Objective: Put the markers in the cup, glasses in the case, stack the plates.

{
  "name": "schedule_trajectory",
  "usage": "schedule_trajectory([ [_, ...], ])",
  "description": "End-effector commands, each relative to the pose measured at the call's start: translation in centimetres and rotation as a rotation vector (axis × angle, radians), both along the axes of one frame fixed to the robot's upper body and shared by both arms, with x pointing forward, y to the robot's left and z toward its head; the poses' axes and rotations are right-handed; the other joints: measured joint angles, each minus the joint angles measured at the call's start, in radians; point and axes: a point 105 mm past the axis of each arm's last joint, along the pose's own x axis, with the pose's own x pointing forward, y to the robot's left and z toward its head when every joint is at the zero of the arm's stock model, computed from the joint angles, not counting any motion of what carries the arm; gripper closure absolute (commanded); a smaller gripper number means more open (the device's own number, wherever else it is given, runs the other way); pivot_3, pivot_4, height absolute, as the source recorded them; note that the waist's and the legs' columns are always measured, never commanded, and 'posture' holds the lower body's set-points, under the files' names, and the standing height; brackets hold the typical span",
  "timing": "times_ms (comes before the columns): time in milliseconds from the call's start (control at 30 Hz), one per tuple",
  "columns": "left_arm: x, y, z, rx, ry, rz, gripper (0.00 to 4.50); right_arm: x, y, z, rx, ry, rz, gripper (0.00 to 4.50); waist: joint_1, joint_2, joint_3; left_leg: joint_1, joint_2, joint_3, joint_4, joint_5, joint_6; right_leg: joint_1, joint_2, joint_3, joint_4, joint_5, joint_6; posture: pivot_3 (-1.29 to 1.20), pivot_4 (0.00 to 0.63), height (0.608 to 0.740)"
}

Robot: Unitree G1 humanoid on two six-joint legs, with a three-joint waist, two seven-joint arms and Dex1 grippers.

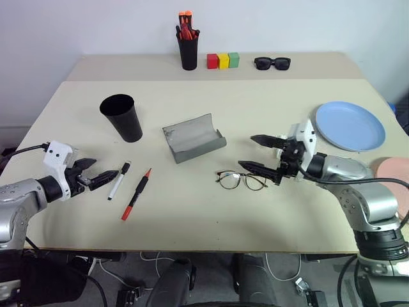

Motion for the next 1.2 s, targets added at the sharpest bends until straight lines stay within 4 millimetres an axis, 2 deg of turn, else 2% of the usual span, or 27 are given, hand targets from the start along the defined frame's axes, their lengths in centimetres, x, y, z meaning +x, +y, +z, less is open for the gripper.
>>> schedule_trajectory([
  [33, 0.5, -0.5, 2.2, 0.018, 0.012, 0.008, 0.0, -0.7, 1.4, 1.8, 0.003, -0.084, 0.042, 0.07, -0.001, 0.0, 0.0, 0.0, 0.0, 0.0, 0.0, 0.0, 0.0, 0.0, 0.0, 0.0, 0.0, 0.0, 0.0, 0.0, 0.15, 0.74],
  [133, 0.5, -0.9, 1.9, 0.066, 0.097, 0.022, 0.0, -0.6, 1.8, 2.0, 0.017, -0.087, 0.048, 0.07, -0.003, 0.0, 0.0, 0.0, 0.001, 0.0, 0.0, -0.001, -0.001, 0.0, 0.002, 0.0, 0.0, 0.0, -0.001, 0.0, 0.15, 0.74],
  [233, 0.9, -0.3, 1.4, 0.174, 0.197, 0.119, 0.0, -0.8, 2.3, 1.6, 0.02, -0.085, 0.054, 0.07, -0.005, 0.0, 0.0, 0.002, 0.002, 0.0, 0.0, -0.001, -0.002, 0.0, 0.003, 0.001, 0.0, 0.0, -0.001, 0.0, 0.15, 0.74],
  [300, 1.4, -0.6, 2.0, 0.121, 0.22, 0.128, 0.0, -0.9, 2.5, 1.5, 0.027, -0.08, 0.053, 0.07, -0.006, 0.0, 0.0, 0.002, 0.002, 0.0, 0.0, -0.002, -0.003, 0.0, 0.004, 0.002, 0.0, 0.0, -0.001, 0.0, 0.15, 0.74],
  [533, 3.1, -1.2, 2.0, 0.156, 0.306, 0.17, 0.0, -1.1, 3.0, 1.3, 0.044, -0.082, 0.049, 0.07, -0.008, -0.001, 0.0, 0.002, 0.002, 0.001, 0.0, -0.002, -0.003, 0.0, 0.005, 0.002, 0.0, 0.0, -0.001, 0.0, 0.15, 0.74],
  [633, 3.0, -1.9, 1.4, 0.16, 0.379, 0.144, 0.0, -0.9, 3.0, 1.2, 0.049, -0.083, 0.037, 0.07, -0.009, -0.001, 0.0, 0.002, 0.002, 0.001, 0.0, -0.002, -0.004, 0.0, 0.005, 0.002, 0.0, 0.0, -0.001, 0.0, 0.15, 0.74],
  [833, 3.6, -3.1, 0.7, 0.167, 0.417, 0.117, 0.0, -0.9, 3.2, 1.2, 0.055, -0.085, 0.027, 0.07, -0.008, -0.001, 0.0, 0.002, 0.002, 0.001, 0.0, -0.002, -0.004, 0.0, 0.005, 0.003, 0.0, 0.0, -0.001, 0.0, 0.15, 0.74],
  [900, 3.8, -3.1, -0.1, 0.193, 0.436, 0.111, 0.43, -0.7, 3.1, 1.1, 0.051, -0.09, 0.013, 0.0, -0.01, -0.001, 0.0, 0.002, 0.002, 0.001, 0.0, -0.002, -0.004, 0.0, 0.005, 0.003, 0.0, 0.0, -0.001, 0.0, 0.15, 0.74],
  [967, 3.8, -3.1, -0.5, 0.198, 0.446, 0.108, 1.14, -0.7, 3.0, 1.1, 0.051, -0.091, 0.007, 0.0, -0.011, -0.001, 0.0, 0.003, 0.002, 0.001, 0.0, -0.002, -0.004, 0.0, 0.005, 0.003, 0.001, 0.001, -0.001, 0.0, 0.15, 0.74],
  [1167, 3.8, -3.3, -0.8, 0.193, 0.461, 0.097, 4.2, -0.5, 2.7, 1.1, 0.041, -0.095, -0.008, 0.0, -0.009, -0.001, 0.0, 0.003, 0.002, 0.002, 0.0, -0.002, -0.004, 0.0, 0.005, 0.004, 0.001, 0.001, -0.001, 0.0, 0.15, 0.74],
  [1200, 3.8, -3.3, -0.8, 0.192, 0.462, 0.094, 4.45, -0.4, 2.7, 1.1, 0.04, -0.095, -0.008, 0.0, -0.009, -0.001, 0.0, 0.003, 0.002, 0.002, 0.0, -0.002, -0.004, 0.0, 0.005, 0.004, 0.001, 0.001, -0.001, 0.0, 0.15, 0.74],
])
